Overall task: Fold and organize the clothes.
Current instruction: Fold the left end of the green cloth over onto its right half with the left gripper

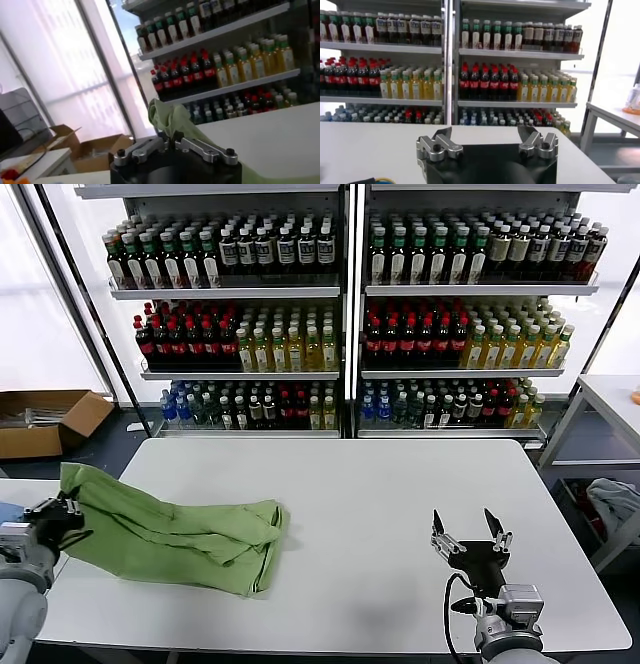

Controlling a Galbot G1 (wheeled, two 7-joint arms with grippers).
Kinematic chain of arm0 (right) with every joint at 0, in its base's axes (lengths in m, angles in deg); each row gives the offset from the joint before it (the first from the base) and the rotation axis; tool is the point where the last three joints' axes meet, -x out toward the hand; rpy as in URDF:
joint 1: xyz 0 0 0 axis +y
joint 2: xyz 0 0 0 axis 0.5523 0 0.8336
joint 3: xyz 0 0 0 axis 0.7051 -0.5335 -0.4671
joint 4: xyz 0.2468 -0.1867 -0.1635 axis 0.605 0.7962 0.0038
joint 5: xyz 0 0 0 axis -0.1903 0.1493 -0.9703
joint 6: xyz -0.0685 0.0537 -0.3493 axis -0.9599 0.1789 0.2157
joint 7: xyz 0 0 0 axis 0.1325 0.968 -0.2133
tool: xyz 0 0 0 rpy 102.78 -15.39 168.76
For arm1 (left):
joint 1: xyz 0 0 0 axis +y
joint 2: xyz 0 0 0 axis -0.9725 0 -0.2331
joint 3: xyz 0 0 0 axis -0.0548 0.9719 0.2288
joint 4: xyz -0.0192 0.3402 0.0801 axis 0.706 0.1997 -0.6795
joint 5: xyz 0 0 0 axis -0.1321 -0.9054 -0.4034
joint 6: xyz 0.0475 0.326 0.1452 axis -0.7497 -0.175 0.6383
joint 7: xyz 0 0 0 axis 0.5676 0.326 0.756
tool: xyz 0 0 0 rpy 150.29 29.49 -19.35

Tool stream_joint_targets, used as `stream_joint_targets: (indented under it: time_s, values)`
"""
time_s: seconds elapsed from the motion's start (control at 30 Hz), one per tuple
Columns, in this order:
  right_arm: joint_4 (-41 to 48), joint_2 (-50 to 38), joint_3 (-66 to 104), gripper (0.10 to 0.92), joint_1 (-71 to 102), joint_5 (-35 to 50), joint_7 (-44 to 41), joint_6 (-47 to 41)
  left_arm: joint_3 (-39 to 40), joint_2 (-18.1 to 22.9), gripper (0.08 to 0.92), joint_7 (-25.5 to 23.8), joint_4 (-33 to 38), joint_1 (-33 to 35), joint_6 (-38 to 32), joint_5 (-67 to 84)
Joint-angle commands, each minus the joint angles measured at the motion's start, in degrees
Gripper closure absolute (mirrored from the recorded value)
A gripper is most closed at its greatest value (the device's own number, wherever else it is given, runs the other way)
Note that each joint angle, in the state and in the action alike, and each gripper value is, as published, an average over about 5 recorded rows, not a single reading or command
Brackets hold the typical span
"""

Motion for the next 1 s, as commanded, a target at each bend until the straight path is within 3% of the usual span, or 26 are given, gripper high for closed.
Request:
stream_joint_targets:
  time_s: [0.03,0.17,0.3,0.67,1.0]
  values:
    - [0.5,0.5,0.2,0.203,-0.1,-0.6,0.0,0.0,15.7,9.5,0.893,0.0,7.5,0.9,1.7,-4.6]
    - [1.5,0.9,0.0,0.203,0.7,-2.0,-0.1,0.3,23.9,15.7,0.893,0.2,8.0,-0.9,2.6,-7.8]
    - [1.6,1.7,-0.3,0.203,1.9,-3.0,-0.2,1.0,28.9,18.4,0.893,0.2,6.3,-2.1,3.1,-10.2]
    - [1.2,2.8,1.4,0.203,4.7,-3.3,-0.4,2.3,30.5,18.2,0.893,0.3,0.3,-10.2,4.8,-9.4]
    - [0.6,3.3,1.3,0.203,6.1,-3.9,-0.5,2.8,31.8,18.8,0.893,-1.6,-2.4,-10.4,4.2,-11.8]
